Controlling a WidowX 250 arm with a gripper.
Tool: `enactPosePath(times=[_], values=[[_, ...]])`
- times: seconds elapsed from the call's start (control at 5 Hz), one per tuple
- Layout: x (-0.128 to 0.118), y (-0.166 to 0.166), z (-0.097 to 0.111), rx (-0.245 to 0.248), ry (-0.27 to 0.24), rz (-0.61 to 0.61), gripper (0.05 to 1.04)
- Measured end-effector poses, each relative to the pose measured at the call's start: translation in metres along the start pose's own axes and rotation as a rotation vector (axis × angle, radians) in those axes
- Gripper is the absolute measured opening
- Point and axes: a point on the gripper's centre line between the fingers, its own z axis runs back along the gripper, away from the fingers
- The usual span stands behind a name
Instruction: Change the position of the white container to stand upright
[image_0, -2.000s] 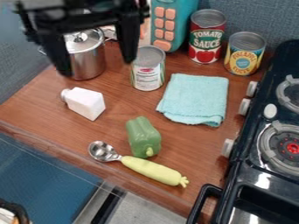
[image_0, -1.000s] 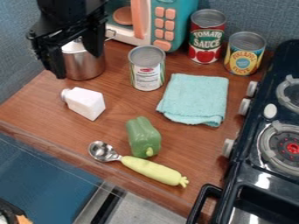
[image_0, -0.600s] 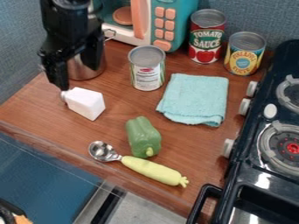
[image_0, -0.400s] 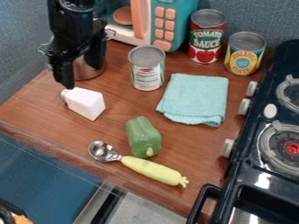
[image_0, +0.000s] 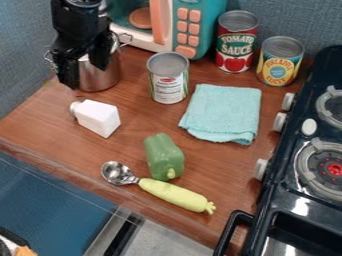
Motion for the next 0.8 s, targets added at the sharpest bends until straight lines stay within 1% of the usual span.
enactPosePath(times=[0.2, 0.4, 0.6, 0.8], values=[[0.015, 0.001, -0.01, 0.009, 0.007, 0.002, 1.0], [0.019, 0.003, -0.019, 0.012, 0.034, 0.007, 1.0], [0.011, 0.004, -0.03, 0.019, 0.071, 0.001, 1.0], [-0.001, 0.002, -0.032, 0.024, 0.077, -0.01, 1.0]])
